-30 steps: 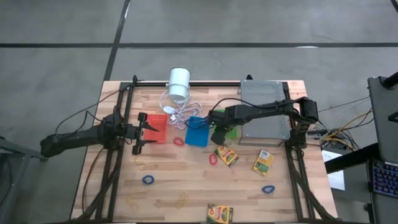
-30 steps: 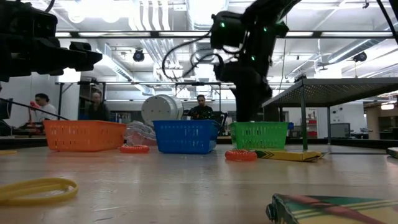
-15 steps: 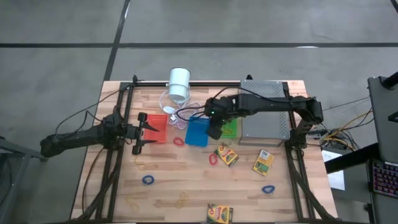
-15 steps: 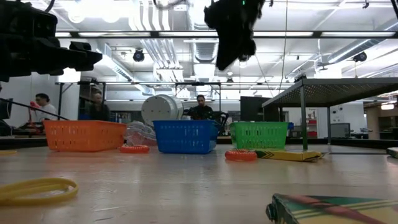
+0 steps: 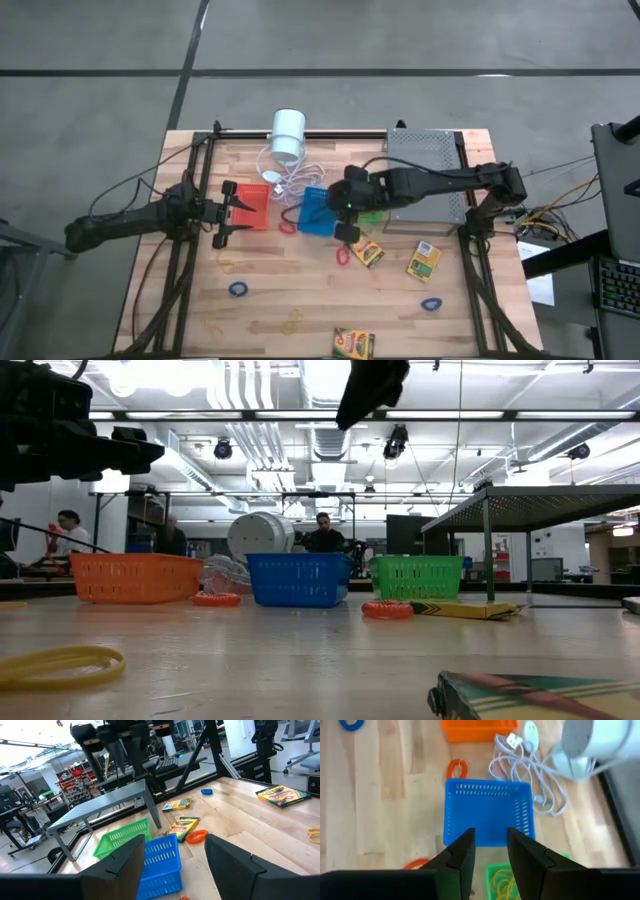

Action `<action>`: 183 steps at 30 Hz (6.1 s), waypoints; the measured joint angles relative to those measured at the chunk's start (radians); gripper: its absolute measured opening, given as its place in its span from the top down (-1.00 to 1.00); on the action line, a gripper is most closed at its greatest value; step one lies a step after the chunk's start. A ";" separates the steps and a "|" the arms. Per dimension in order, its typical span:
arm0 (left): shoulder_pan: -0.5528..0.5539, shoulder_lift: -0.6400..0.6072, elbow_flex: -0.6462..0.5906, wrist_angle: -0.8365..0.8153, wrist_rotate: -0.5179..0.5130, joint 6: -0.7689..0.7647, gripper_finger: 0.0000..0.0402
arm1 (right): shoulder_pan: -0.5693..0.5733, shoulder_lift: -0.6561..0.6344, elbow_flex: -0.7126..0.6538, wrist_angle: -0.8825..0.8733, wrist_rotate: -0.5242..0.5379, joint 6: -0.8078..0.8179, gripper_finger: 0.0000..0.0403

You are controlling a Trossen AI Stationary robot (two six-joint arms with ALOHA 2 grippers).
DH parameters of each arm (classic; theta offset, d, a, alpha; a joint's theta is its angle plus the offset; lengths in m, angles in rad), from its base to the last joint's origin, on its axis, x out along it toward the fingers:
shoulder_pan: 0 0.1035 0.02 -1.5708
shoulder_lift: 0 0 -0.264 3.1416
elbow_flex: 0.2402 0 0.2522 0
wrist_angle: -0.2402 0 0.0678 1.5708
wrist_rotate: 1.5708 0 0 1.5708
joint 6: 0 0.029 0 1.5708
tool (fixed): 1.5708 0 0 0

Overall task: Pick & Place Office Desk Supplies
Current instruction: Put the yellow rubber band into the green bin

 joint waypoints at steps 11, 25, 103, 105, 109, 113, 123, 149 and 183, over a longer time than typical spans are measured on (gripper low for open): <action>0.000 0.000 0.000 0.000 0.000 0.000 -0.04 | 0.076 0.013 -0.071 0.281 -0.121 -0.142 0.59; 0.000 0.002 0.000 -0.001 0.000 0.000 -0.04 | 0.186 0.172 -0.075 0.555 -0.176 -0.185 0.56; 0.000 0.033 0.000 -0.001 0.000 0.000 -0.04 | 0.210 0.645 -0.019 0.928 -0.737 -0.167 0.64; 0.000 0.033 0.000 -0.001 0.000 0.000 -0.04 | 0.210 0.645 -0.019 0.924 -0.737 -0.167 0.65; 0.000 0.033 0.000 -0.001 0.000 0.000 -0.04 | 0.210 0.645 -0.019 0.926 -0.738 -0.167 0.65; 0.000 0.033 0.000 -0.001 0.000 0.000 -0.04 | 0.209 0.645 -0.019 0.924 -0.739 -0.168 0.65; 0.000 0.033 0.000 -0.001 0.000 0.000 -0.04 | 0.198 0.644 -0.019 0.955 -0.738 -0.205 0.65; 0.000 0.033 0.000 -0.001 0.000 0.000 -0.04 | 0.199 0.643 -0.023 0.879 -0.754 -0.162 0.66; 0.000 0.033 0.000 -0.001 0.000 0.000 -0.04 | 0.193 0.480 -0.024 0.594 -0.553 -0.269 0.66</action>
